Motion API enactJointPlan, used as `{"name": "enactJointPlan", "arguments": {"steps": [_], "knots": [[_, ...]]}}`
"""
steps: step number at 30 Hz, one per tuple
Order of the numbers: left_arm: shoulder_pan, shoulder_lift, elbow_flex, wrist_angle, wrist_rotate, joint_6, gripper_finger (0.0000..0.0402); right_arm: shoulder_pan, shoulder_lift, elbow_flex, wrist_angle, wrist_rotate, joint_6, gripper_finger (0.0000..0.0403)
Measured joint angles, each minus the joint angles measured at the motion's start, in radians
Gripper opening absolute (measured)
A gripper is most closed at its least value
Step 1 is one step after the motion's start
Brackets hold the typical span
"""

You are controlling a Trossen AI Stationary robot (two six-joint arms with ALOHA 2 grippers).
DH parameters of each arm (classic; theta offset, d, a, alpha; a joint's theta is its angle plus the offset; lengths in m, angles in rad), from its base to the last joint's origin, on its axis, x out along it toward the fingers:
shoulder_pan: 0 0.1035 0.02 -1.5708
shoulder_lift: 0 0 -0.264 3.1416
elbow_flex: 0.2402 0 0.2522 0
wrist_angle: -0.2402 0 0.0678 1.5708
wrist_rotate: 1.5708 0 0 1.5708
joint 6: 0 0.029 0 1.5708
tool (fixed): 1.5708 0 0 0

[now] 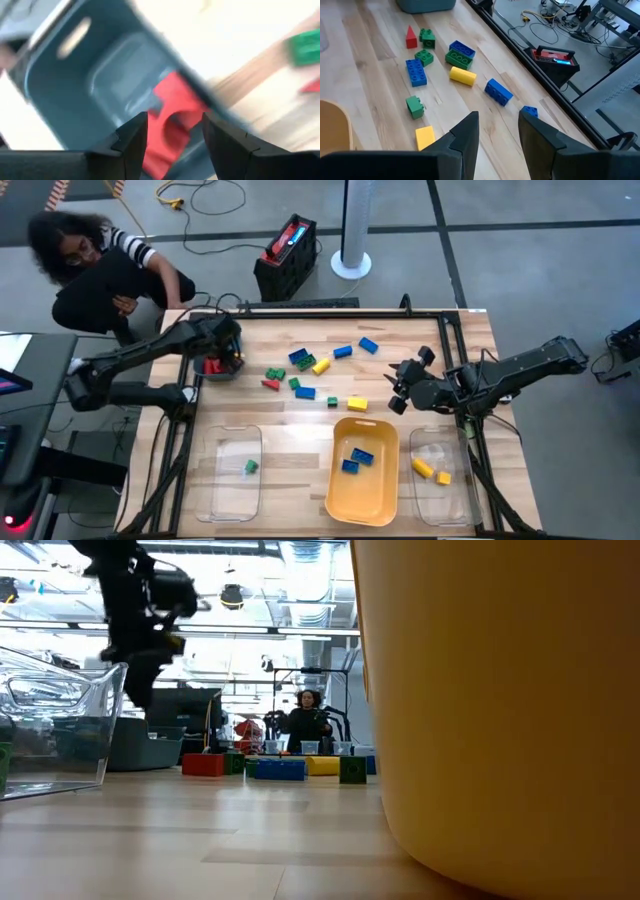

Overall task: Sort blocks
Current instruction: Put the red wooden block into the green bin

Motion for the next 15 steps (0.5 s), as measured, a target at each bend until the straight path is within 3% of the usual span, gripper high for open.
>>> {"name": "enactJointPlan", "arguments": {"steps": [9, 15], "knots": [[-0.299, 0.012, 0.010, 0.130, 0.014, 0.010, 0.0184, 0.000, 0.000, 0.000, 0.006, 0.000, -0.006, 0.0152], [-0.392, 0.116, 0.010, 0.138, 0.055, -0.042, 0.0174, 0.000, 0.000, 0.000, 0.012, 0.000, -0.007, 0.0152]]}}
